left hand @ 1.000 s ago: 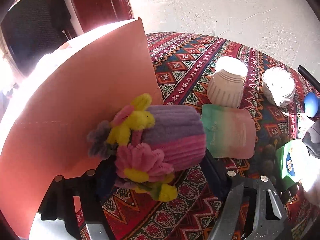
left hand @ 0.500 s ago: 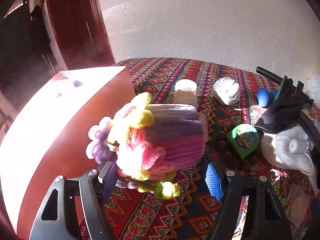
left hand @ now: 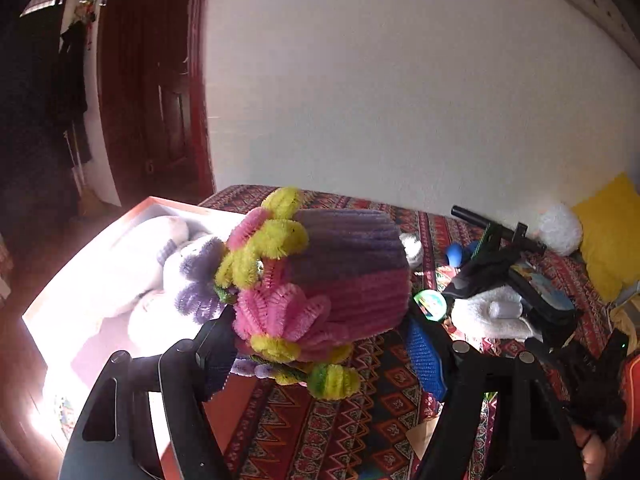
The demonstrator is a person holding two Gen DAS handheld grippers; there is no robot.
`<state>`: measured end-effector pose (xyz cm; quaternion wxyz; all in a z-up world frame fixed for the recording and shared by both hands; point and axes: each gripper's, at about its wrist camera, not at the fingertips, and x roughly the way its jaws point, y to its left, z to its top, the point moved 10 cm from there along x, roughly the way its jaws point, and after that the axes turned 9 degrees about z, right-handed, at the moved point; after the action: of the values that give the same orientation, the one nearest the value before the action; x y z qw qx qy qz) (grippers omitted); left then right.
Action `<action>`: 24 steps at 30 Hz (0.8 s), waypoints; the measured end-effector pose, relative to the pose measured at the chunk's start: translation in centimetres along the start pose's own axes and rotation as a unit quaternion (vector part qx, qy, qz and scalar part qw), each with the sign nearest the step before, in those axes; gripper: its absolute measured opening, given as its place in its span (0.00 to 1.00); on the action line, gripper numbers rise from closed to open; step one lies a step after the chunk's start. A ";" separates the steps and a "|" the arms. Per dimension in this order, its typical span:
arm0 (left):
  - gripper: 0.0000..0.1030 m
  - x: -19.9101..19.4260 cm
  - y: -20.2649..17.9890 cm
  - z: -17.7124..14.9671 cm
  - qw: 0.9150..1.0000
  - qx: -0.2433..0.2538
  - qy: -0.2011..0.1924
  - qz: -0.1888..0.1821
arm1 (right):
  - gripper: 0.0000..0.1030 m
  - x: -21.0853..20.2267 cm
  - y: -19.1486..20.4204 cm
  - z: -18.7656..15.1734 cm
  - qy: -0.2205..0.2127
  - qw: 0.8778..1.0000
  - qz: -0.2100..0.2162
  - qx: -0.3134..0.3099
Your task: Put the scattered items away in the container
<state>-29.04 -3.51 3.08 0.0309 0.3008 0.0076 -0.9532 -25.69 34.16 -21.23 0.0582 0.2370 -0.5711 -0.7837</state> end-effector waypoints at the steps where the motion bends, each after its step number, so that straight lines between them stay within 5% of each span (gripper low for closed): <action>1: 0.71 0.7 1.5 0.7 1.000 -0.018 0.000 0.001 | 0.73 0.3 -0.1 -0.3 0.006 1.000 -0.011 -0.010; 8: 0.72 5.1 12.4 1.8 0.993 -0.109 0.036 0.037 | 0.66 4.3 2.6 -5.3 0.110 0.987 -0.031 -0.116; 10: 0.72 6.6 14.3 1.2 0.989 -0.133 0.052 0.043 | 0.66 5.2 1.6 -6.2 0.120 0.980 -0.075 -0.140; 20: 0.74 9.8 17.8 -0.4 0.983 -0.147 0.087 0.075 | 0.54 6.8 -0.3 -7.0 0.120 0.905 -0.249 -0.324; 24: 0.77 10.3 18.5 -1.2 0.979 -0.158 0.107 0.073 | 0.34 6.8 -0.7 -6.3 0.114 0.885 -0.283 -0.352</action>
<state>-35.55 -22.47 -3.74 0.1469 0.3918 0.1390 -0.8976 -28.80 26.51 -25.37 -0.0213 0.4402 -0.1563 -0.8839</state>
